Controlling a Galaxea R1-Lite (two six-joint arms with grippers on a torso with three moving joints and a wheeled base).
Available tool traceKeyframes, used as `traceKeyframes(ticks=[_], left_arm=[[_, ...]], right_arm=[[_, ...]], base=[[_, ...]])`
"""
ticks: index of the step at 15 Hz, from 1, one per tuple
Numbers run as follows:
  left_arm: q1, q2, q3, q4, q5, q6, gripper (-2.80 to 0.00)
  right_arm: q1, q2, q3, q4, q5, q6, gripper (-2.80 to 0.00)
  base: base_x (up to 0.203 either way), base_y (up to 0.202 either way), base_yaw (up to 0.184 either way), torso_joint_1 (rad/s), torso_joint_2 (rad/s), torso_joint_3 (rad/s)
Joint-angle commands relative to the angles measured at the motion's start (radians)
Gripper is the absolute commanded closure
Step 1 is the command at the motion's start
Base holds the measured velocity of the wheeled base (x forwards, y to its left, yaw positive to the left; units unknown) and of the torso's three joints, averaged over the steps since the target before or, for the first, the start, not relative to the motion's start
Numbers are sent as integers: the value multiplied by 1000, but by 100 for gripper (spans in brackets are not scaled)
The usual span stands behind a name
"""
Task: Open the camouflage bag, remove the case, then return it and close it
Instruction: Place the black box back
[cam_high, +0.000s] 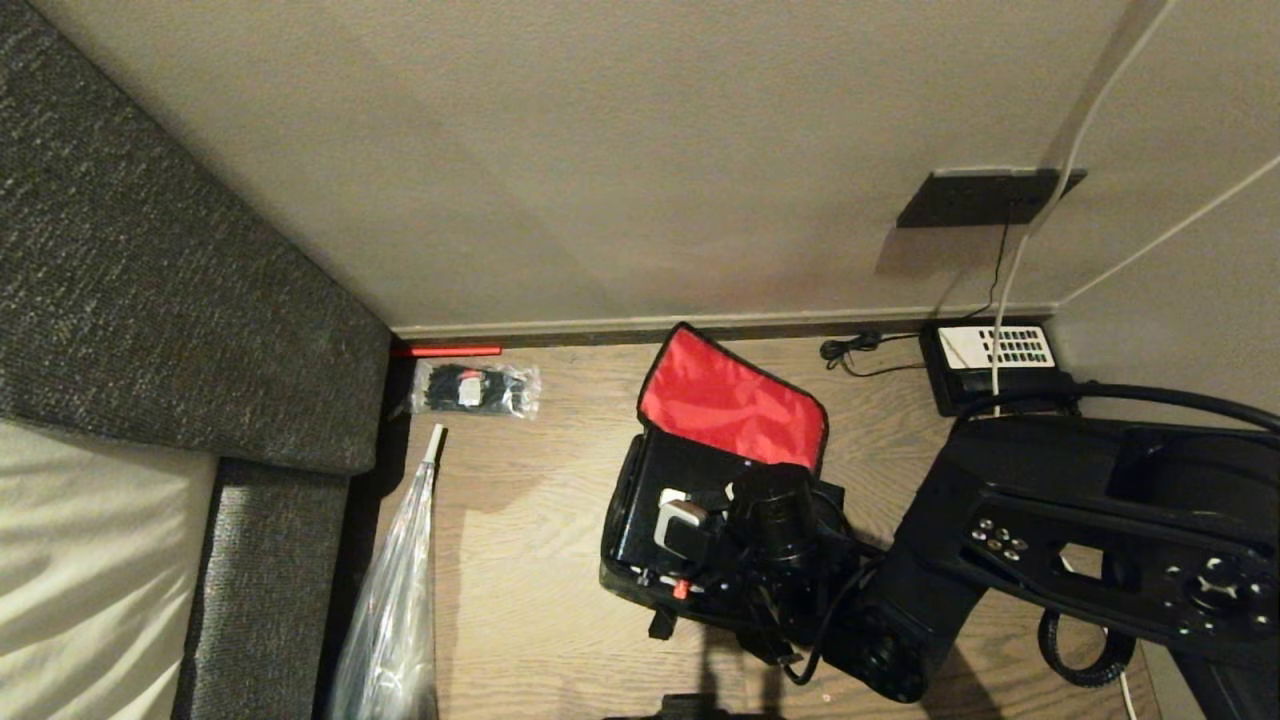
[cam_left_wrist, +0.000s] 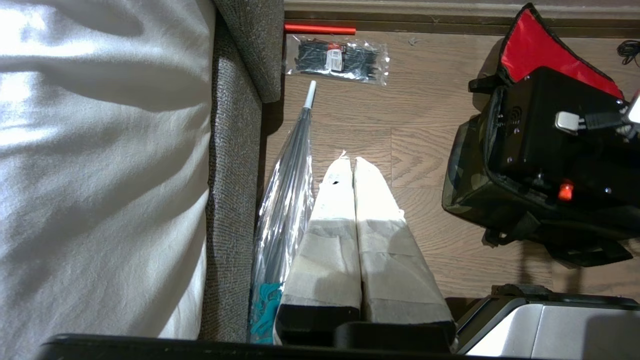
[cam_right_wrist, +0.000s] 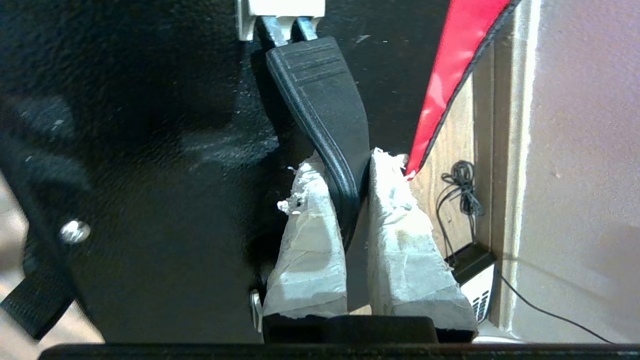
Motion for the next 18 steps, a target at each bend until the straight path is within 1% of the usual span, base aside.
traceKeyframes(ticks=[1, 4, 7, 8, 11, 13, 15, 18], left_arm=[[0, -2, 3, 0, 0, -1, 0], [0, -2, 3, 0, 0, 0, 0], [0, -2, 3, 0, 0, 0, 0], [0, -2, 3, 0, 0, 0, 0], [0, -2, 3, 0, 0, -2, 0], [0, -2, 3, 0, 0, 0, 0], [0, -2, 3, 0, 0, 0, 0], [0, -2, 3, 0, 0, 0, 0]], right_arm=[[-19, 8, -38, -21, -6, -12, 0], [-46, 10, -104, -24, -7, -23, 0], [-67, 9, -194, -23, -10, -53, 0], [-70, -3, -204, -24, -12, -61, 0], [-69, -78, -194, -2, -17, -72, 0], [-61, -143, -193, 46, -24, -73, 0], [-39, -189, -194, 81, -45, -72, 0], [-7, -237, -192, 95, -77, -75, 0]], base=[[0, 0, 0, 0, 0, 0], [0, 0, 0, 0, 0, 0], [0, 0, 0, 0, 0, 0], [0, 0, 0, 0, 0, 0], [0, 0, 0, 0, 0, 0], [0, 0, 0, 0, 0, 0], [0, 0, 0, 0, 0, 0], [0, 0, 0, 0, 0, 0]])
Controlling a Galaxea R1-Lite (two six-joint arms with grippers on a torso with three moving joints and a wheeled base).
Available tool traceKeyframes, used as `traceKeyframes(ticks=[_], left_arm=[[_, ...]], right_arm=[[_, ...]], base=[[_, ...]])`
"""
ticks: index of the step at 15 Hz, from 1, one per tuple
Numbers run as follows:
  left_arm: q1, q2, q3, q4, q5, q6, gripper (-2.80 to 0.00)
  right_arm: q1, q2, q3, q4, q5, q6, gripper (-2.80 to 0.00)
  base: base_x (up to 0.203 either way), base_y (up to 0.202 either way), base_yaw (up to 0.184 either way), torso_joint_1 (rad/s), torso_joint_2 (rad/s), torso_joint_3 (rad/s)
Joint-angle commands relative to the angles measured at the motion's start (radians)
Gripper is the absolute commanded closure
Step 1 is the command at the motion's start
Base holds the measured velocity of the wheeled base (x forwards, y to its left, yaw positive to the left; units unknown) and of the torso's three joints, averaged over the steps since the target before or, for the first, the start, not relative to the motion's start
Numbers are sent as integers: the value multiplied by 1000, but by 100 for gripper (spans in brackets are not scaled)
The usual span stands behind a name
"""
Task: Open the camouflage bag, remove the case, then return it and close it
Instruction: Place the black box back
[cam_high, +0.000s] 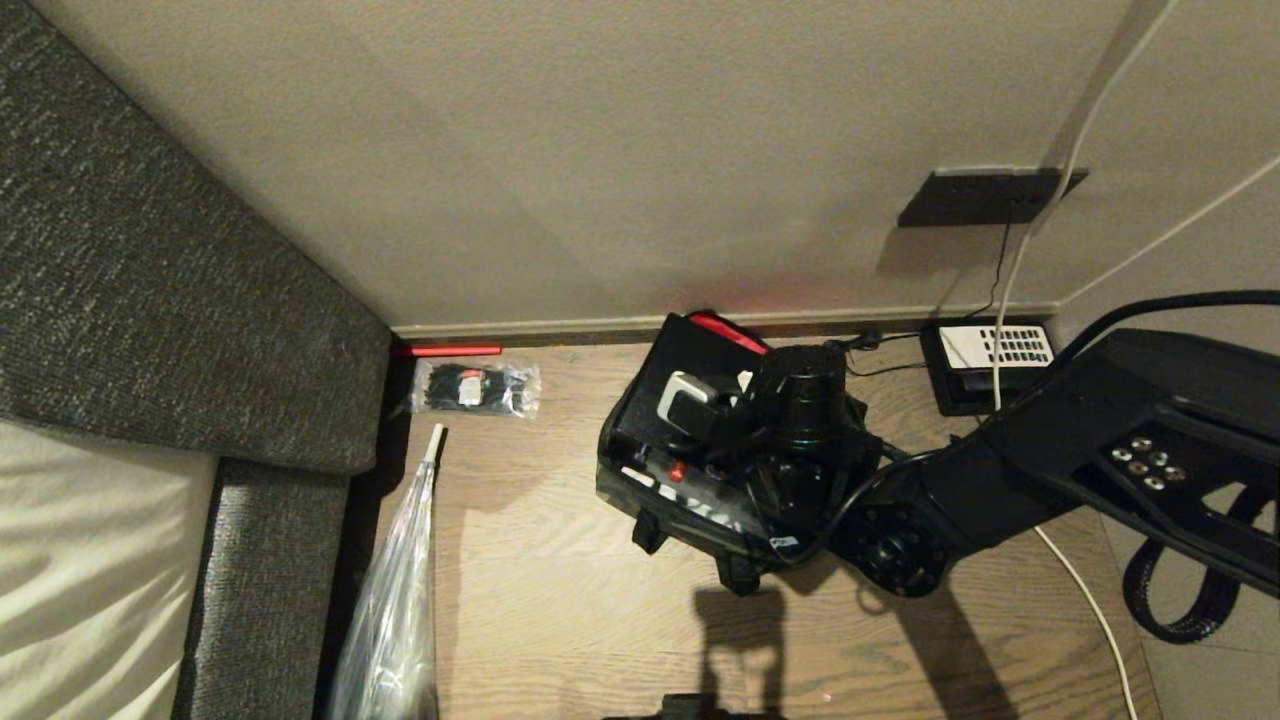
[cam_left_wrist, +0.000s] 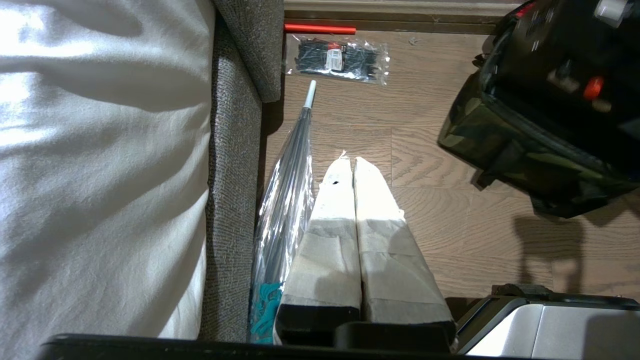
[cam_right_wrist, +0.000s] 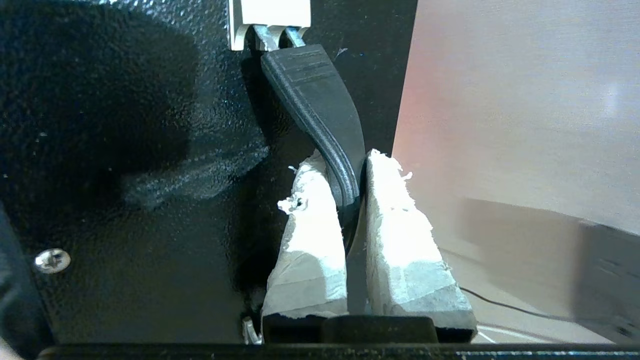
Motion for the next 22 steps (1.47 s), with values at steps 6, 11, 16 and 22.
traceKeyframes(ticks=[6, 11, 16, 22], left_arm=[[0, -2, 3, 0, 0, 0, 0], [0, -2, 3, 0, 0, -2, 0], [0, -2, 3, 0, 0, 0, 0], [0, -2, 3, 0, 0, 0, 0]], right_arm=[[34, -109, 4, 66, -21, 2, 0], [38, -96, 16, 75, -24, 21, 0], [38, -65, 49, 73, -24, 51, 0], [37, -64, 83, 72, -22, 51, 0]], base=[[0, 0, 0, 0, 0, 0], [0, 0, 0, 0, 0, 0], [0, 0, 0, 0, 0, 0], [0, 0, 0, 0, 0, 0]])
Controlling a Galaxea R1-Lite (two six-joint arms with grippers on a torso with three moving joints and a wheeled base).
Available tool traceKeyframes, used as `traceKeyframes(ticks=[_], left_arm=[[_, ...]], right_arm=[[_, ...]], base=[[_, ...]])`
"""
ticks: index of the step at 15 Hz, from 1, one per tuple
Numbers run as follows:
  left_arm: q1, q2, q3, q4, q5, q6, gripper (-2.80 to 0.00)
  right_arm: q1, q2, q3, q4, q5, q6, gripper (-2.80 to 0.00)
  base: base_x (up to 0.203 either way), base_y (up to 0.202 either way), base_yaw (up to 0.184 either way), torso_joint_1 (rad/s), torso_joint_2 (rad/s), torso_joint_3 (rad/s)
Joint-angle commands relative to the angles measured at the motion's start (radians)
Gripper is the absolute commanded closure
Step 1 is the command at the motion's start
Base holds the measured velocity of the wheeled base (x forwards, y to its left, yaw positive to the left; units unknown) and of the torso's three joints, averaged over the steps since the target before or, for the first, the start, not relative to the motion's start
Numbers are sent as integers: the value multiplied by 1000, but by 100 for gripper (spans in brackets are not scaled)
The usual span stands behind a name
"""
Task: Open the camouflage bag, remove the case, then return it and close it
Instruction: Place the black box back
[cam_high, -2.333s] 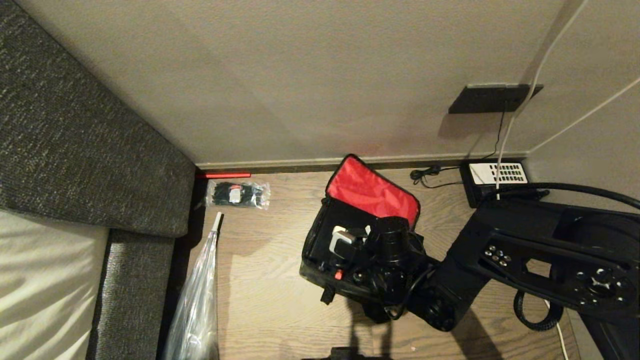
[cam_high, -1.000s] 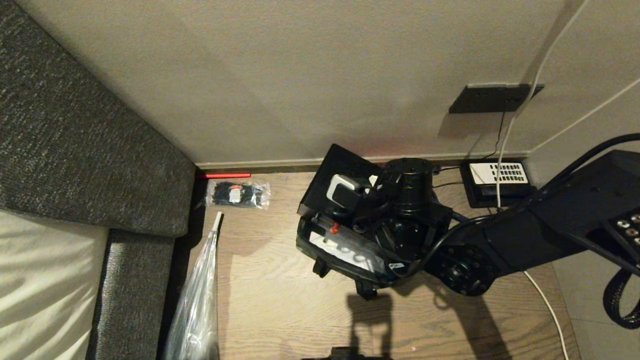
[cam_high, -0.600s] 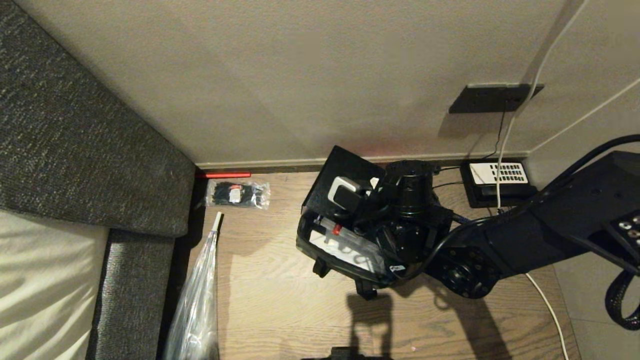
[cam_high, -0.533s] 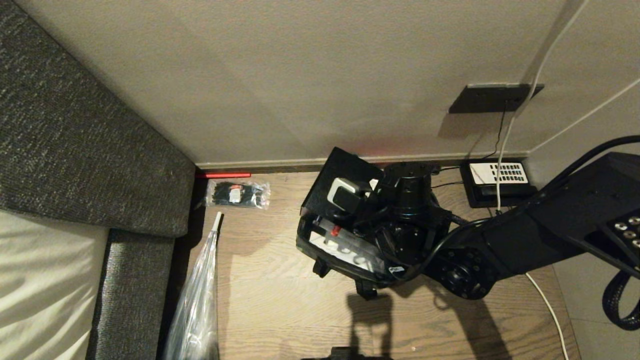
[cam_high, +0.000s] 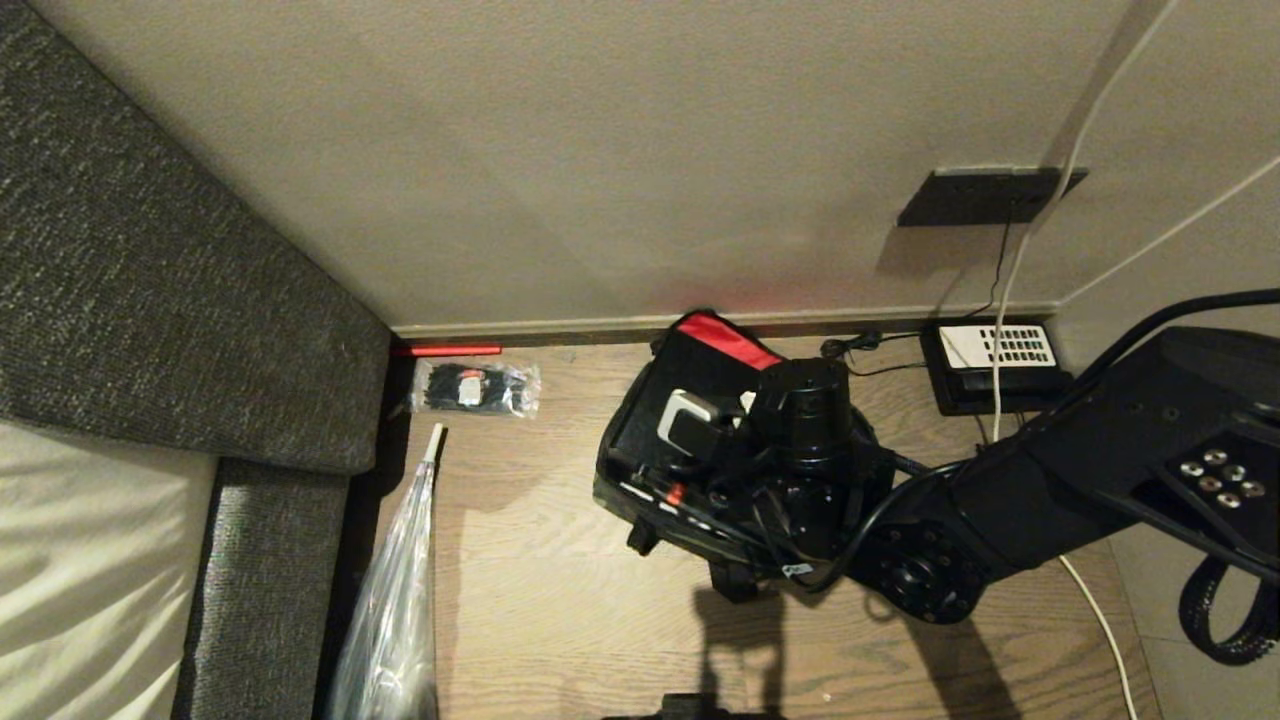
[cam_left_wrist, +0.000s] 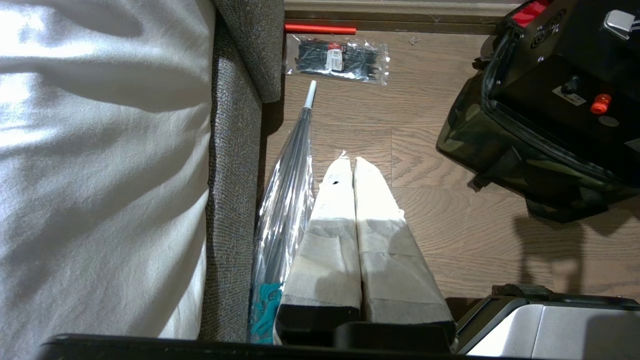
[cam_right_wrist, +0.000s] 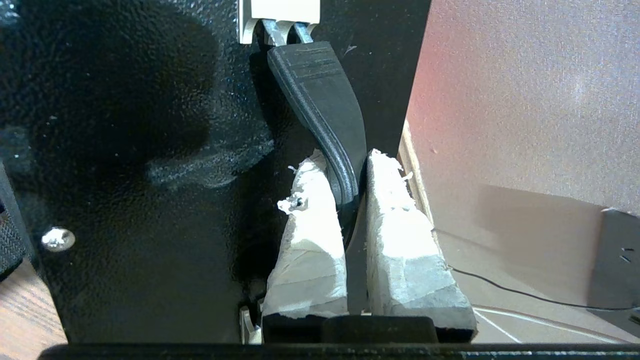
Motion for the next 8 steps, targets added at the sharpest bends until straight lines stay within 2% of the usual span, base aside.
traceKeyframes(ticks=[1, 8], left_arm=[[0, -2, 3, 0, 0, -1, 0], [0, -2, 3, 0, 0, 0, 0]], right_arm=[[-1, -13, 6, 2, -3, -14, 0], [-1, 18, 73, 8, 19, -26, 0]], base=[[0, 0, 0, 0, 0, 0], [0, 0, 0, 0, 0, 0]])
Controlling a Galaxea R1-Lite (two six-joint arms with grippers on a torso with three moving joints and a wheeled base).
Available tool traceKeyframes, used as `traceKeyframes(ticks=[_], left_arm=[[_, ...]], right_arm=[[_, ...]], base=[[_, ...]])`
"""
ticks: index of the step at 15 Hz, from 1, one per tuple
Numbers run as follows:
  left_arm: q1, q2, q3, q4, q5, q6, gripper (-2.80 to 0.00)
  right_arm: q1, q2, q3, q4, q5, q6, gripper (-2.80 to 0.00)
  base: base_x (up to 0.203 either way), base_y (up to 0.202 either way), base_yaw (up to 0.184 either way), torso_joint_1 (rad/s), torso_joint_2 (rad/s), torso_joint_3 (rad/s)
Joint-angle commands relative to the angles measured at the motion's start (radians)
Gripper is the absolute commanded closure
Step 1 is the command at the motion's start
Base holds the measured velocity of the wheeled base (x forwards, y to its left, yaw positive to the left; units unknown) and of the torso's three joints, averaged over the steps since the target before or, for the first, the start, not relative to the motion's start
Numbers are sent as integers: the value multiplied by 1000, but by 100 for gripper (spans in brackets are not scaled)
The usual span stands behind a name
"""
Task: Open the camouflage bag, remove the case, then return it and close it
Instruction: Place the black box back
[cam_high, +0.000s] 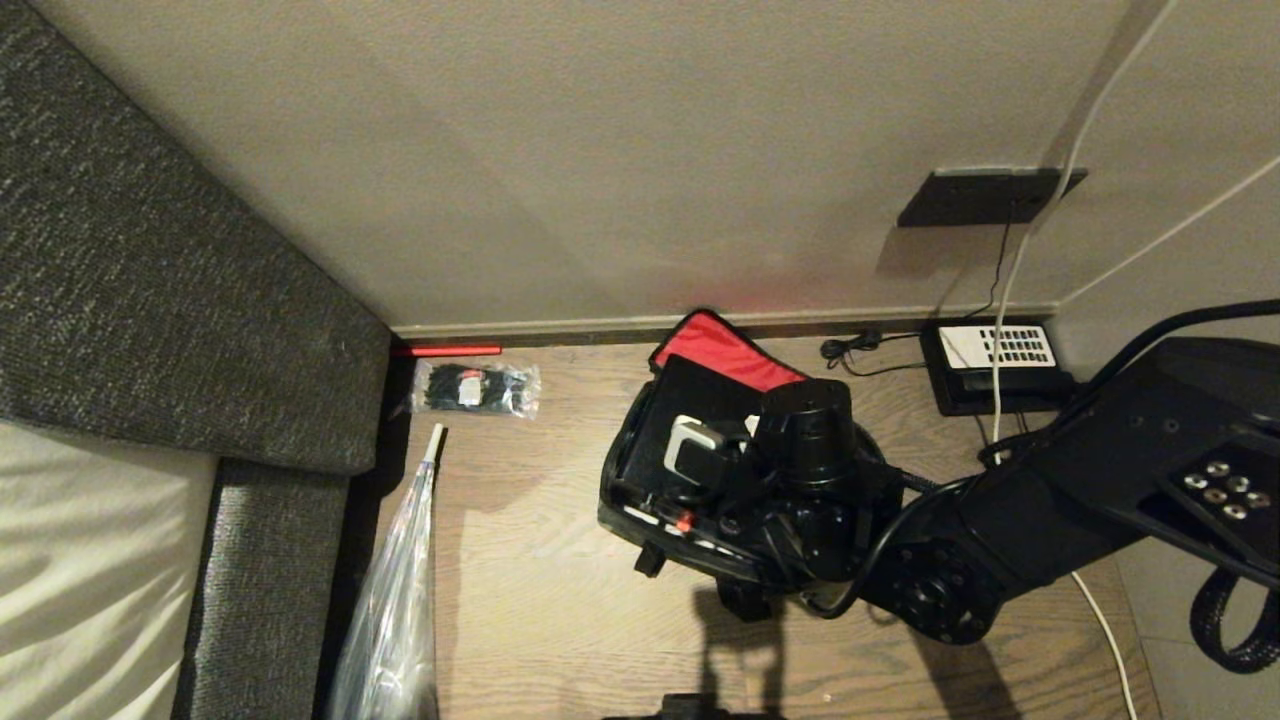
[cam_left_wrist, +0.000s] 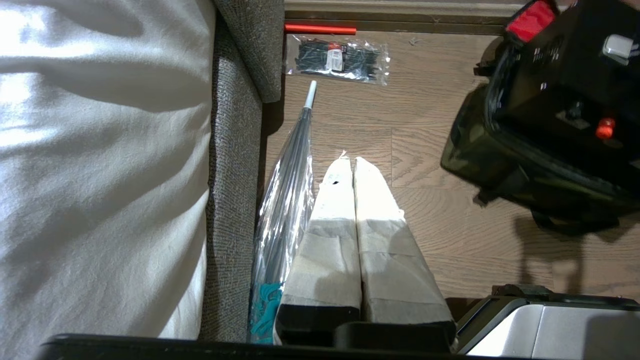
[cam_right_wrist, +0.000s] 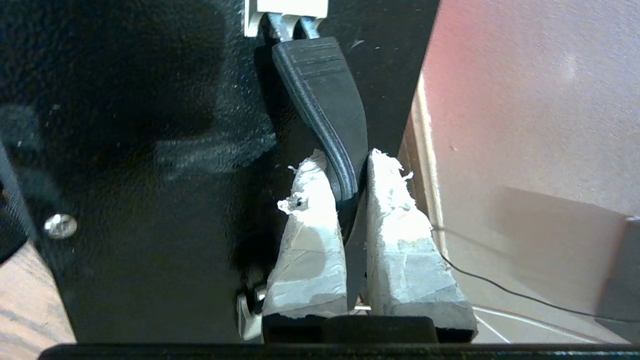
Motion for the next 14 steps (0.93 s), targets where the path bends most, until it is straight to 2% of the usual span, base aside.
traceKeyframes(ticks=[1, 14], left_arm=[[1, -2, 3, 0, 0, 0, 0], [1, -2, 3, 0, 0, 0, 0]], right_arm=[[1, 31, 7, -20, -1, -7, 0], [0, 235, -12, -174, 0, -6, 0]], base=[[0, 0, 0, 0, 0, 0], [0, 0, 0, 0, 0, 0]])
